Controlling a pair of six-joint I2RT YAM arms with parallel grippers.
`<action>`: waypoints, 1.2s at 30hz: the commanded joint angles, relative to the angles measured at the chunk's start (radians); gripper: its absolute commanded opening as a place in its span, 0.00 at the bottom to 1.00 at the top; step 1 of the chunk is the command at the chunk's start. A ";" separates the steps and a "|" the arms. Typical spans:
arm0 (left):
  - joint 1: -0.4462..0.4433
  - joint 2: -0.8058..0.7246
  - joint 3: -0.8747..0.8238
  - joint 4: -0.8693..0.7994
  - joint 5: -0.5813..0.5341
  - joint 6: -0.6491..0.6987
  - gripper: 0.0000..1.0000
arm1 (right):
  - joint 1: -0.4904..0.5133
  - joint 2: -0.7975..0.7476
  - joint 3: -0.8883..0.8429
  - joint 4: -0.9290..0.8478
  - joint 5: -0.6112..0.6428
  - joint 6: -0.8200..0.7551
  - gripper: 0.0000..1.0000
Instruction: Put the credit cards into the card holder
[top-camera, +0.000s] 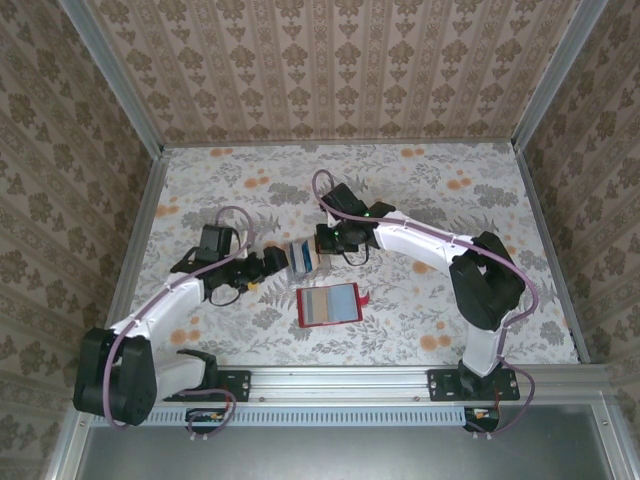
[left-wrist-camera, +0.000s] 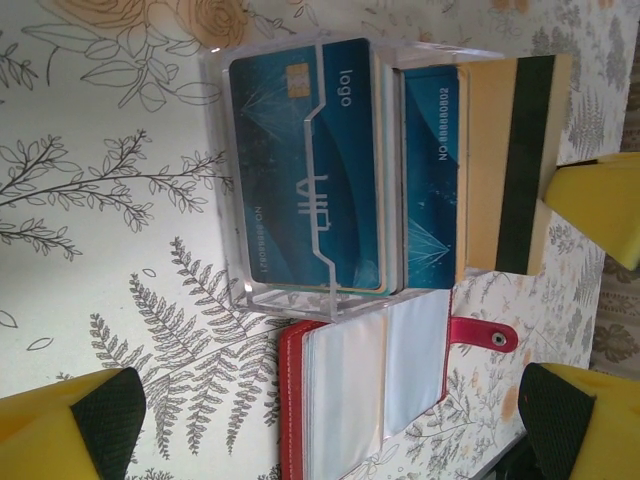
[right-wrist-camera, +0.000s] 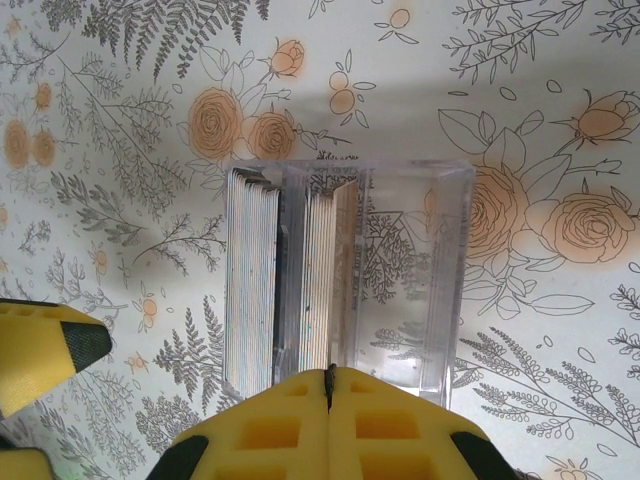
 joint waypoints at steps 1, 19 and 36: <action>-0.009 -0.033 0.026 -0.002 -0.004 0.034 1.00 | -0.003 -0.042 -0.009 -0.011 0.014 -0.018 0.00; -0.152 -0.112 0.038 0.007 0.036 0.098 1.00 | -0.025 -0.441 -0.355 0.057 -0.042 0.027 0.00; -0.303 -0.044 -0.081 -0.102 -0.211 0.079 0.94 | -0.054 -0.459 -0.793 0.556 -0.382 0.143 0.00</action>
